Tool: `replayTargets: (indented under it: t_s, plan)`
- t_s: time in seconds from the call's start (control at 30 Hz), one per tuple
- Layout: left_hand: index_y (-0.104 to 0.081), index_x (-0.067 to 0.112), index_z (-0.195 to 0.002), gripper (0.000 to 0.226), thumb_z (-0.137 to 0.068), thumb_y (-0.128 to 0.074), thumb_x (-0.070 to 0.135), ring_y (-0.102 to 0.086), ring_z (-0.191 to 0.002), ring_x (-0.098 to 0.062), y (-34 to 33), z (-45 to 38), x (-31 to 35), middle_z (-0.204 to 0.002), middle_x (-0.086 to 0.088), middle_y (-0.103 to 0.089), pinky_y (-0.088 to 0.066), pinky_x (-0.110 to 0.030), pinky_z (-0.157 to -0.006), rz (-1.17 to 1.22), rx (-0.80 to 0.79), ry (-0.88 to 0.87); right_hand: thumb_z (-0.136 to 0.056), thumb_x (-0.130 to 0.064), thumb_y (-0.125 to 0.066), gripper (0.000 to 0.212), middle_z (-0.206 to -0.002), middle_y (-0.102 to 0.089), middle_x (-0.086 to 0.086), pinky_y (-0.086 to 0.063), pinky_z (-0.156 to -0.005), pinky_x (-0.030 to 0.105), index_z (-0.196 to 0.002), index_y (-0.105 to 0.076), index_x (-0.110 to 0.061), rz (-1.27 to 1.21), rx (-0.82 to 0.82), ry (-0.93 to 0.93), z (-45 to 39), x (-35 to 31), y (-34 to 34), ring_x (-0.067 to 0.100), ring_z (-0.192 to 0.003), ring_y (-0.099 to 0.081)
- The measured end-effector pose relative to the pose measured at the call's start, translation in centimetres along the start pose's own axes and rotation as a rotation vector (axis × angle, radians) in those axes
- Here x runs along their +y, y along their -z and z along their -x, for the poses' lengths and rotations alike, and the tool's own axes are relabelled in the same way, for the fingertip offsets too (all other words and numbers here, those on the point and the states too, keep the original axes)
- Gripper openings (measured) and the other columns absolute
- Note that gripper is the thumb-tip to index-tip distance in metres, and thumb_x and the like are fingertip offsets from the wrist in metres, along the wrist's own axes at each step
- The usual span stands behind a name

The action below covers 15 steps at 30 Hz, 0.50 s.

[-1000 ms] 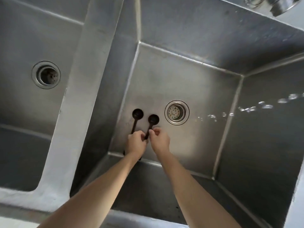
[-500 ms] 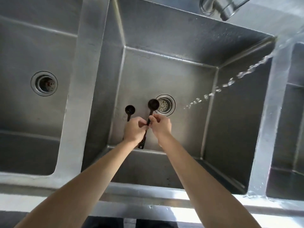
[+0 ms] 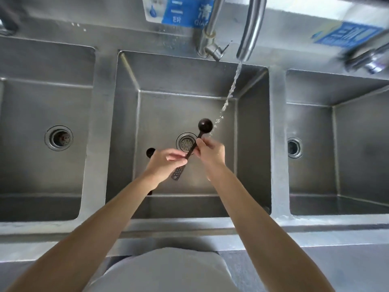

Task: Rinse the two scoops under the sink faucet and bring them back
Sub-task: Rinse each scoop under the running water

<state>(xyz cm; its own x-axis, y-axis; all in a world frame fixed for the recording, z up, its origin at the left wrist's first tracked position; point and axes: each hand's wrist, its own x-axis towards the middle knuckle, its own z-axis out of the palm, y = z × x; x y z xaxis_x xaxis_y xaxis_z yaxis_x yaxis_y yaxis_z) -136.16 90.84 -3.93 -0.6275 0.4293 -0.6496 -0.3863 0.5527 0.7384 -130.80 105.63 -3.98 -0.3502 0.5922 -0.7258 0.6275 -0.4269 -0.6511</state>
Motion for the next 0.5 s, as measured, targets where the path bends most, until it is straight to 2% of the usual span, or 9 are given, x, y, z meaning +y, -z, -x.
replayTargets:
  t_s: [0.07, 0.1, 0.17, 0.23, 0.27, 0.3, 0.37, 0.43, 0.5]
  plan:
    - [-0.079, 0.010, -0.101, 0.019, -0.082, -0.079, 0.009, -0.072, -0.078, -0.013, 0.1, 1.0, 0.7, -0.087, -0.007, -0.078, -0.058, -0.019, -0.068, 0.028, -0.043, 0.027, -0.098, -0.008, -0.067, 0.014, -0.077, -0.071, 0.009, -0.052, -0.054, 0.009, -0.092, -0.076, 0.000, -0.011, 0.032, 0.017, 0.6, -0.8, 1.2, 0.011, -0.064, -0.068]
    - [-0.079, 0.012, -0.100, 0.018, -0.083, -0.079, 0.009, -0.072, -0.077, -0.013, 0.0, 1.5, 1.0, -0.085, -0.005, -0.079, -0.060, -0.021, -0.070, 0.053, -0.056, 0.042, -0.098, -0.007, -0.066, 0.015, -0.075, -0.070, 0.008, -0.049, -0.051, 0.007, -0.094, -0.076, 0.003, -0.030, 0.037, 0.019, 0.8, -1.1, 1.7, 0.008, -0.061, -0.065]
    - [-0.080, 0.021, -0.094, 0.016, -0.083, -0.078, 0.009, -0.073, -0.075, -0.009, -0.1, 2.3, 1.8, -0.080, 0.002, -0.080, -0.061, -0.021, -0.069, 0.105, -0.066, 0.056, -0.098, -0.006, -0.067, 0.014, -0.082, -0.072, 0.011, -0.054, -0.056, 0.009, -0.099, -0.077, 0.004, -0.111, 0.016, -0.001, 1.5, -2.1, 2.4, 0.011, -0.069, -0.069]
    - [-0.080, 0.025, -0.091, 0.018, -0.084, -0.078, 0.008, -0.074, -0.074, -0.007, -0.5, 2.7, 2.7, -0.080, 0.004, -0.080, -0.059, -0.018, -0.065, 0.136, -0.064, 0.035, -0.097, -0.008, -0.070, 0.010, -0.087, -0.075, 0.011, -0.062, -0.068, 0.016, -0.091, -0.078, -0.008, -0.160, -0.001, -0.014, 1.7, -3.0, 2.9, 0.016, -0.076, -0.072]
    - [-0.079, 0.024, -0.093, 0.019, -0.084, -0.077, 0.007, -0.074, -0.074, -0.007, -0.6, 2.8, 3.2, -0.081, 0.004, -0.080, -0.058, -0.017, -0.064, 0.143, -0.059, 0.025, -0.097, -0.009, -0.071, 0.012, -0.085, -0.075, 0.008, -0.063, -0.071, 0.019, -0.087, -0.076, -0.014, -0.175, -0.001, -0.018, 1.8, -3.4, 3.0, 0.015, -0.073, -0.072]
    - [-0.079, 0.023, -0.095, 0.020, -0.084, -0.078, 0.007, -0.074, -0.074, -0.006, -0.8, 2.8, 3.6, -0.081, 0.004, -0.080, -0.057, -0.017, -0.063, 0.146, -0.052, 0.018, -0.096, -0.010, -0.072, 0.011, -0.082, -0.074, 0.005, -0.063, -0.069, 0.019, -0.087, -0.075, -0.017, -0.208, -0.003, -0.026, 1.7, -3.8, 3.3, 0.012, -0.068, -0.072]
    - [-0.078, 0.021, -0.098, 0.020, -0.084, -0.078, 0.007, -0.074, -0.072, -0.004, -1.0, 2.8, 4.2, -0.081, 0.007, -0.080, -0.057, -0.016, -0.062, 0.153, -0.041, 0.010, -0.095, -0.011, -0.073, 0.007, -0.080, -0.073, 0.003, -0.059, -0.057, 0.017, -0.101, -0.072, -0.014, -0.303, -0.010, -0.031, 1.3, -4.9, 3.8, 0.007, -0.059, -0.071]
    - [-0.078, 0.022, -0.097, 0.021, -0.084, -0.077, 0.006, -0.074, -0.071, -0.003, -1.1, 2.9, 4.6, -0.080, 0.007, -0.080, -0.056, -0.016, -0.062, 0.156, -0.043, -0.002, -0.097, -0.013, -0.071, 0.015, -0.084, -0.074, 0.002, -0.058, -0.054, 0.018, -0.111, -0.068, -0.016, -0.339, -0.019, -0.023, 0.9, -6.3, 4.4, 0.007, -0.060, -0.074]
    - [-0.078, 0.024, -0.098, 0.021, -0.085, -0.077, 0.007, -0.074, -0.074, -0.004, -0.9, 3.0, 4.7, -0.084, 0.007, -0.081, -0.058, -0.017, -0.065, 0.131, -0.055, -0.020, -0.098, -0.012, -0.066, 0.019, -0.089, -0.075, 0.001, -0.059, -0.053, 0.020, -0.112, -0.066, -0.024, -0.295, -0.034, 0.008, 0.4, -7.6, 4.9, 0.008, -0.063, -0.075]
